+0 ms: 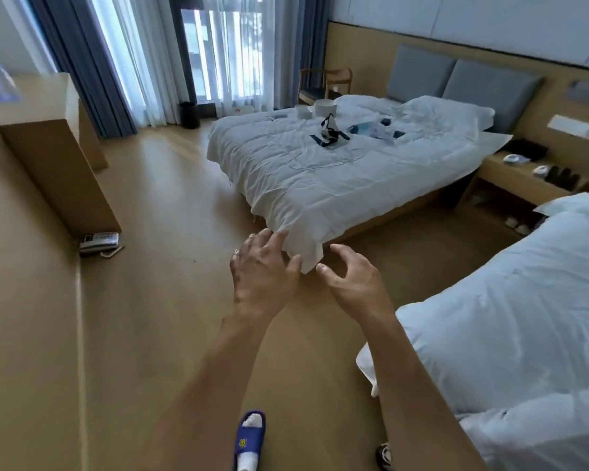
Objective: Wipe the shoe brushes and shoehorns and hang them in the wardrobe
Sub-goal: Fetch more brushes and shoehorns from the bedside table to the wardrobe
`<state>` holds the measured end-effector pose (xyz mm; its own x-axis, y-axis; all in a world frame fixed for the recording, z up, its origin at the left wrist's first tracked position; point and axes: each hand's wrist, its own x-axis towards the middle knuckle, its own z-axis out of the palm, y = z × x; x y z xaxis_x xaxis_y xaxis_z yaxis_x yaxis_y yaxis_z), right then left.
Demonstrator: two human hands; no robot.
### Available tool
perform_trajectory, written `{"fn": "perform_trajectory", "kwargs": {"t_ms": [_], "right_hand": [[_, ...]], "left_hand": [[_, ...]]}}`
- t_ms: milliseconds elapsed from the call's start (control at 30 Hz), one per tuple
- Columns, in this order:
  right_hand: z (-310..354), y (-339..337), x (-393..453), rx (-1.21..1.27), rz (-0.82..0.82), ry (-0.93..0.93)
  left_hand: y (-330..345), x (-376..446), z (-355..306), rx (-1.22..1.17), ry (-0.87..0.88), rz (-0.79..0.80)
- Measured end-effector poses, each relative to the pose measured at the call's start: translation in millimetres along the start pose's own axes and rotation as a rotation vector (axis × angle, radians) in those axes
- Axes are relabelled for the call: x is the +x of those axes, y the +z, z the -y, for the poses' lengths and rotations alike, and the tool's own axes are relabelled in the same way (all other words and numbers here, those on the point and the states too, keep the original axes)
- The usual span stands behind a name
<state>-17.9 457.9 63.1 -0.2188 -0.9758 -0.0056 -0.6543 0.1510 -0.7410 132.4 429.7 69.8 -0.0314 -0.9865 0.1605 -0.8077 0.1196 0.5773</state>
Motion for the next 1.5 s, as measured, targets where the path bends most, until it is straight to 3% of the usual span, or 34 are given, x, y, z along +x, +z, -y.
{"fn": "perform_trajectory", "kwargs": {"t_ms": [300, 500, 967, 1267, 1500], "right_hand": [[23, 0, 153, -0.033, -0.184, 0.180], [6, -7, 215, -0.102, -0.268, 0.323], [-48, -30, 400, -0.064, -0.338, 0.351], [-94, -93, 562, -0.076, -0.329, 0.337], [-149, -149, 615, -0.081, -0.425, 0.445]], "left_hand": [[27, 197, -9, -0.027, 0.229, 0.153], [57, 272, -28, -0.090, 0.321, 0.281], [149, 440, -74, -0.021, 0.396, 0.301], [227, 573, -156, 0.043, 0.427, 0.295], [306, 635, -228, 0.013, 0.535, 0.379]]}}
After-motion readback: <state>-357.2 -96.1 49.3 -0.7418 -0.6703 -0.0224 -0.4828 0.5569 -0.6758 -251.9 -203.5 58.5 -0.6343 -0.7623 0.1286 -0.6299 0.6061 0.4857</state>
